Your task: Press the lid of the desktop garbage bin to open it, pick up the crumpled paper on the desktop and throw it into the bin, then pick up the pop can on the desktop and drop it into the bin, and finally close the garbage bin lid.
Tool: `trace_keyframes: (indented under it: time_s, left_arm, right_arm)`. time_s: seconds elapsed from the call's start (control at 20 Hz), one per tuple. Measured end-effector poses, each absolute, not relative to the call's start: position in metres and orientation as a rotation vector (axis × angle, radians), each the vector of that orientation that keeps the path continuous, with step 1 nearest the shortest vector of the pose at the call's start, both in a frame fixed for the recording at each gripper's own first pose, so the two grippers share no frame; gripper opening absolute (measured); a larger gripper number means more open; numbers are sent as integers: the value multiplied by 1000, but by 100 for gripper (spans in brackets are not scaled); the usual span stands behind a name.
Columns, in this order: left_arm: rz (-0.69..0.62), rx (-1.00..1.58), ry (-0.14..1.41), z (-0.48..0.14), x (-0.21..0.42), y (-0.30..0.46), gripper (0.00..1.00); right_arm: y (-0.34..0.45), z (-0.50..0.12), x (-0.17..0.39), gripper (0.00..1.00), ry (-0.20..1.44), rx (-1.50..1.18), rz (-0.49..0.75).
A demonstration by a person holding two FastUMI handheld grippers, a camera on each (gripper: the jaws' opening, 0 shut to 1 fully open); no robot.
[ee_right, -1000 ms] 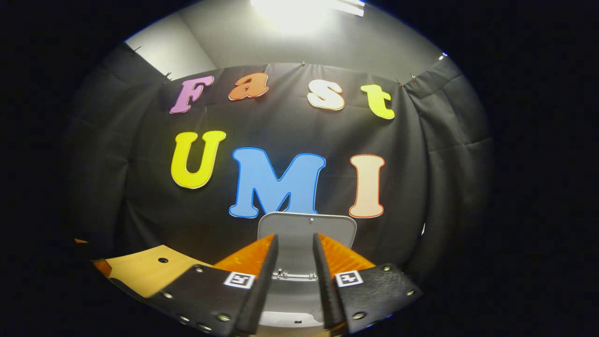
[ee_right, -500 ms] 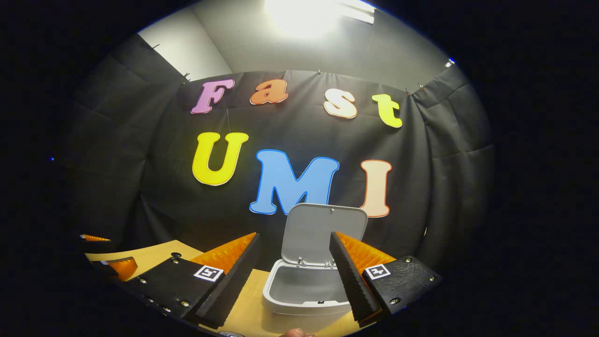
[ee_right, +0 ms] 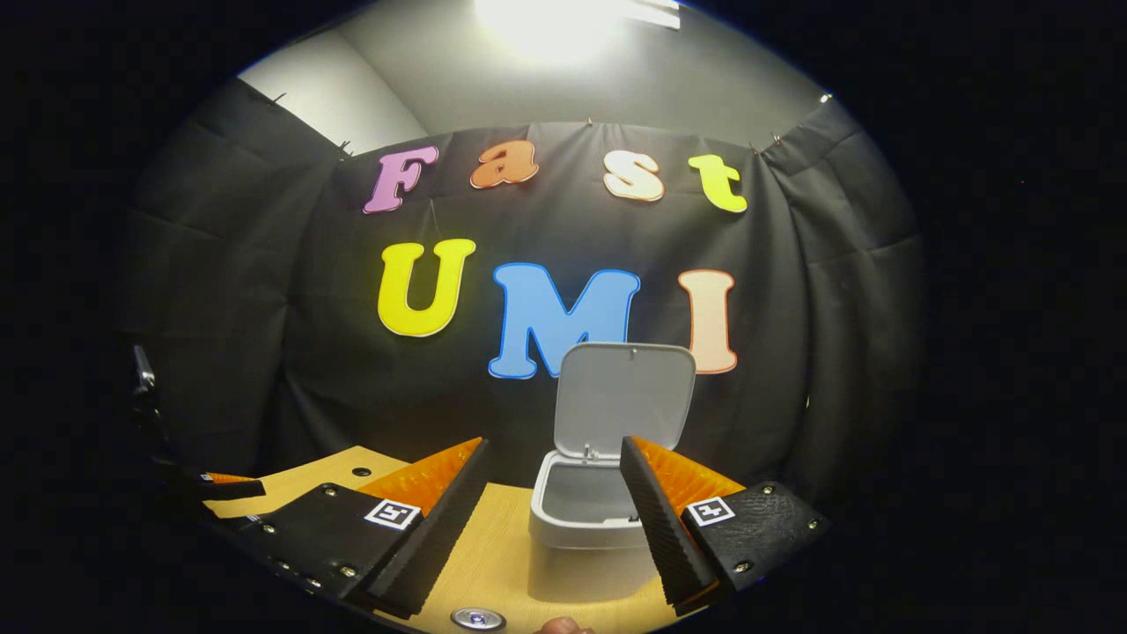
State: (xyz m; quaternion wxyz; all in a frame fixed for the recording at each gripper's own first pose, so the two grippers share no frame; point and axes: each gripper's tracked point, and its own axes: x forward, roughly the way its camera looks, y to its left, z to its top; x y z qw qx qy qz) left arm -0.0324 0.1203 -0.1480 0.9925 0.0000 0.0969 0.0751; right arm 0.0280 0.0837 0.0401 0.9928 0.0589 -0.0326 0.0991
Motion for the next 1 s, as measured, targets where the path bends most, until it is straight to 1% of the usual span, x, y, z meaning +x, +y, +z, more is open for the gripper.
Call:
trace_keyframes:
  time_s: [0.1,0.25,0.3,0.35,0.4,0.6,0.7,0.75,0.8,0.85,0.9,0.95,1.0]
  left_arm:
    - [132,16,232,-172,-36,120,96]
    - [103,10,309,-210,-42,116,100]
    - [94,7,336,-223,-44,116,96]
    - [85,4,361,-234,-43,114,96]
    - [77,-1,384,-245,-42,113,100]
    - [48,-33,494,-291,-28,102,96]
    - [48,-41,544,-309,-25,100,96]
    - [48,-44,566,-315,-22,101,100]
    - [50,-49,587,-321,-22,100,100]
    - [52,-55,609,-327,-22,99,97]
    - [56,-59,631,-333,-23,97,97]
    - [57,-63,655,-339,-23,95,100]
    - [58,-64,677,-345,-23,95,100]
  right_arm:
    - [80,27,22,94,-33,121,179]
    - [71,12,17,95,14,117,143]
    - [68,10,13,95,20,115,129]
    - [65,8,10,95,26,113,115]
    - [62,6,7,95,30,112,103]
    - [51,0,-4,95,46,99,63]
    - [45,-3,-8,95,56,92,47]
    - [42,-4,-9,95,59,93,40]
    - [39,-6,-11,95,65,95,32]
    - [37,-7,-12,95,71,99,26]
    - [37,-9,-12,95,78,107,24]
    - [35,-10,-11,95,86,116,22]
    - [34,-13,-11,95,93,125,20]
